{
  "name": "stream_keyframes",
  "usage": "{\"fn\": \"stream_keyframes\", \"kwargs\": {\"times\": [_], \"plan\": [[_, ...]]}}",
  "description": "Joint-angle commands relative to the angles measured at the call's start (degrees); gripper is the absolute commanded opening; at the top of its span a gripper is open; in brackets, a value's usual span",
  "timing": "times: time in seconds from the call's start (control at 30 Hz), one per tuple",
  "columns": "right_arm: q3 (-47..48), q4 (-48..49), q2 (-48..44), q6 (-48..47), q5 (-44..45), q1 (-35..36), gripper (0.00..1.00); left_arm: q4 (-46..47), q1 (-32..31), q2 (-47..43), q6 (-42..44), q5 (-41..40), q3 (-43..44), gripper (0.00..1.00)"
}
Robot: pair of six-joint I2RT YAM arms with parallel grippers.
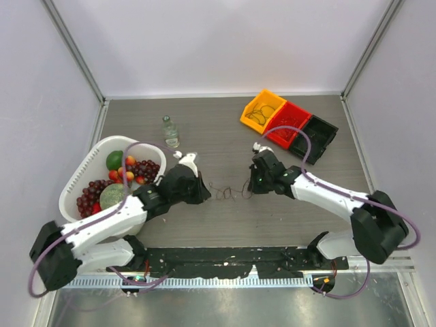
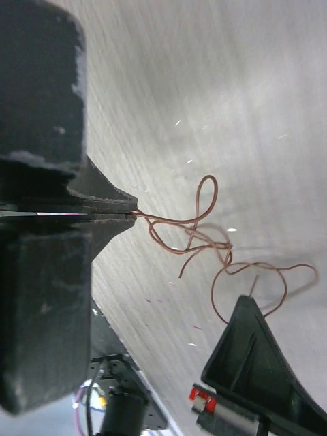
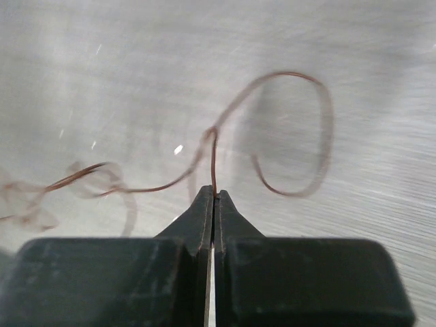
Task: Untangle the cables
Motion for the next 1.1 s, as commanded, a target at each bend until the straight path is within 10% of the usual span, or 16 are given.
{"fn": "stream_keyframes", "kwargs": {"times": [0.0,0.33,0.67,1.07], "plan": [[3.23,-7.94,-7.49,2.41,26.37,-2.08,0.01,-16.48,0.35,-12.95,8.46,-20.22,7.56,0.00],[1.65,-12.52,-19.08,3.56,33.68,-18.86,0.01,-26.96,0.44,-33.44,19.01,-40.82,19.52,0.00],[5.08,-16.04,-24.01,1.97,38.89,-25.99,0.01,-28.02,0.44,-40.83,22.18,-44.62,20.93,0.00],[4.72,-2.61,-22.43,-6.98,-9.42,-22.50,0.01,-19.50,0.44,-34.95,18.14,-30.47,14.08,0.00]]}}
